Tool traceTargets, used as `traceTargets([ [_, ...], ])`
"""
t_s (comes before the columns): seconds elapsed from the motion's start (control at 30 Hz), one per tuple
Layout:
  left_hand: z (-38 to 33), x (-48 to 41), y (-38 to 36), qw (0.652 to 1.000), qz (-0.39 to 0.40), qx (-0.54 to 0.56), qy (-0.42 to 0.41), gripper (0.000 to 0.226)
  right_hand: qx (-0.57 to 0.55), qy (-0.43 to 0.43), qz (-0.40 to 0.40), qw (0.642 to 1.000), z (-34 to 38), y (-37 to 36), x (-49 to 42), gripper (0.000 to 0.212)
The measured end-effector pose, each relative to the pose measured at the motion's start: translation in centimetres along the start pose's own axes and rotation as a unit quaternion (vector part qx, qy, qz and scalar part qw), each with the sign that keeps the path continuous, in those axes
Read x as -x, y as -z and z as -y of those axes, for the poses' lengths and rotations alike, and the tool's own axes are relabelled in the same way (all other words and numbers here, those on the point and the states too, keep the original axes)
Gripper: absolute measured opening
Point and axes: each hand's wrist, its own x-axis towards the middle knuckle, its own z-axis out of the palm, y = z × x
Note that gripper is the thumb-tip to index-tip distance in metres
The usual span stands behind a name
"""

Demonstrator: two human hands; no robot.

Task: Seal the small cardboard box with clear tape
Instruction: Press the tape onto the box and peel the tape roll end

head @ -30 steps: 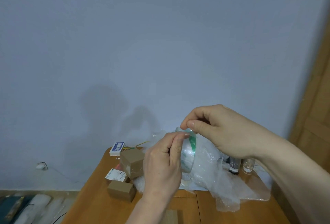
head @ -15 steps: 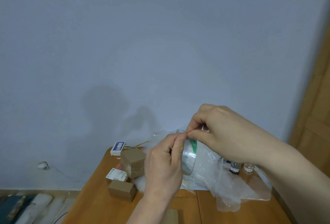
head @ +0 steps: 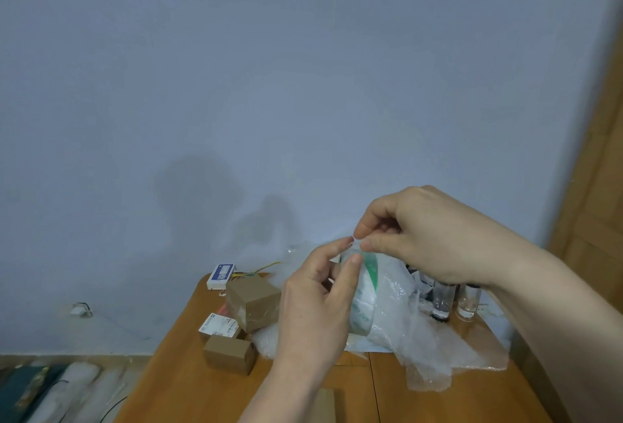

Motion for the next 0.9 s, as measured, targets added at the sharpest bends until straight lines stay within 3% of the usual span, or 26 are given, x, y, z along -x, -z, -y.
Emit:
traceTargets([
  [0.17, -0.3, 0.2, 0.0, 1.0, 0.019, 0.014, -0.01, 0.032, -0.011, -0.008, 0.026, 1.0, -0.5, 0.1, -0.4, 0.012],
  [0.5, -0.7, 1.0, -0.3, 0.996, 0.048, 0.081, -0.001, 0.049, -0.157, -0.062, 0.036, 0.985, -2.0, -0.7, -0.9, 0.004],
  [0.9, -1.0, 1.1, -2.2, 0.981, 0.008, 0.169, 0.093, 0.038, -0.125, -0.053, 0.014, 0.991, -1.7, -2.1, 0.3, 0.01],
])
